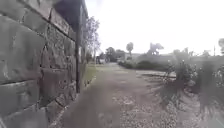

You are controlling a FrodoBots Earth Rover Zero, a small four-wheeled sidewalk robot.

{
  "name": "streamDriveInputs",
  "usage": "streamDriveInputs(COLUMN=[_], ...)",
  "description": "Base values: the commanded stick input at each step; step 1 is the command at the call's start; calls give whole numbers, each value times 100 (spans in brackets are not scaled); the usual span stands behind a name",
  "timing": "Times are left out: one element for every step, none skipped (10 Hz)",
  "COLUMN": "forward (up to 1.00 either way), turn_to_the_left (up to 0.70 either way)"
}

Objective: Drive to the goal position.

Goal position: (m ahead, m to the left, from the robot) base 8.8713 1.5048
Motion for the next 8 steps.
streamDriveInputs(forward=[70,70,70,70,70,70,70,70], turn_to_the_left=[0,0,-18,-27,-32,-21,-9,0])
